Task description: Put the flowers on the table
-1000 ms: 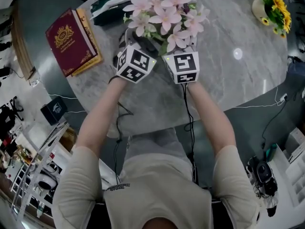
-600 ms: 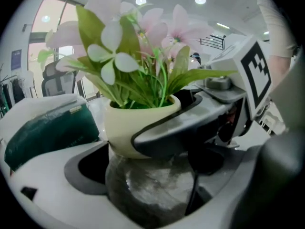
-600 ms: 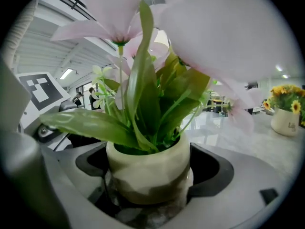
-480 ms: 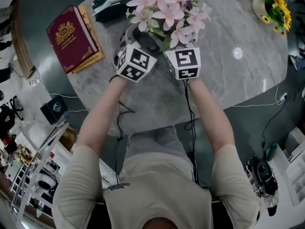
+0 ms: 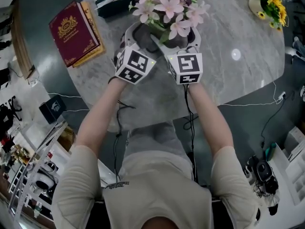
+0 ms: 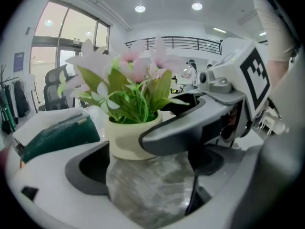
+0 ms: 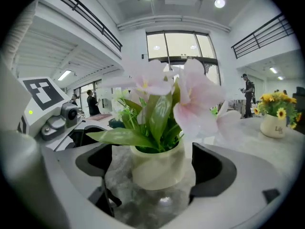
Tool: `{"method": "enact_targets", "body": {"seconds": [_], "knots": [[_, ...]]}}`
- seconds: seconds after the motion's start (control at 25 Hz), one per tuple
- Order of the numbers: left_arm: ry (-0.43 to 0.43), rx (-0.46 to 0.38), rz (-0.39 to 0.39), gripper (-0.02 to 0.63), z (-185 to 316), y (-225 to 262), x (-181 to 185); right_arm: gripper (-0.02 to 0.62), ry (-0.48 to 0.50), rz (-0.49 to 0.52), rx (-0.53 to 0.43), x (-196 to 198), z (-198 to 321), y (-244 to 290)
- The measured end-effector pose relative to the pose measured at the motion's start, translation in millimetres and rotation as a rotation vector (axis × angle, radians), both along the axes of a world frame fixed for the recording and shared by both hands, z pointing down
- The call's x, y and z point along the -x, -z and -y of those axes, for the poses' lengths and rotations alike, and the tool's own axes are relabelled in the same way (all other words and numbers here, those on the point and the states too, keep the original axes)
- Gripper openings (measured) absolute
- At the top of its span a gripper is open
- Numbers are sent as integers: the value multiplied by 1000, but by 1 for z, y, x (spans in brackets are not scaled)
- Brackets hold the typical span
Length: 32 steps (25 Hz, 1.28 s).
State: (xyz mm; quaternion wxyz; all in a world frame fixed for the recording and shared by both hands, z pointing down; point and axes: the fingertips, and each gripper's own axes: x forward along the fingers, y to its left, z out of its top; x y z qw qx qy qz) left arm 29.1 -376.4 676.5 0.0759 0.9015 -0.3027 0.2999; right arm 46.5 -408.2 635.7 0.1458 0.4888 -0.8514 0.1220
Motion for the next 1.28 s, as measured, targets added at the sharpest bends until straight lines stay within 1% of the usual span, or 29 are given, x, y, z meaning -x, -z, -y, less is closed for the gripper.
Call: {"method": "enact_targets", "body": {"seconds": [0.2, 0.32, 0.4, 0.56, 0.72, 0.76, 0.8, 0.88, 0.92, 1.0, 1.12, 1.2, 1.28], "knots": [[20, 3, -53, 495, -22, 28, 3, 520, -20, -7, -8, -5, -24, 27], [23, -28, -61, 495, -35, 55, 2, 520, -28, -15, -31, -7, -38, 53], [25, -50, -80, 495, -42, 78, 1, 520, -39, -7, -52, -9, -46, 75], [29, -88, -148, 495, -52, 131, -1, 519, -62, 34, -112, -12, -59, 128], [24, -143, -167, 492, -63, 184, -1, 517, -51, 51, -179, -14, -72, 183], [22, -157, -169, 492, -67, 197, -1, 492, -49, 55, -191, -15, -75, 196], [20, -172, -171, 491, -71, 209, -1, 448, -51, 60, -205, -16, -79, 208], [11, -207, -160, 488, -80, 234, 0, 323, -64, 69, -237, -21, -87, 234], [6, -227, -153, 484, -84, 246, -1, 292, -68, 73, -251, -24, -90, 247], [0, -264, -152, 460, -92, 268, -2, 274, -69, 84, -273, -27, -98, 269], [6, -295, -199, 355, -106, 300, -2, 246, -60, 93, -306, -28, -112, 298], [5, -307, -219, 347, -116, 317, -2, 220, -45, 89, -321, -26, -124, 315], [11, -321, -223, 306, -124, 333, 0, 181, -18, 86, -333, -21, -135, 330]]}}
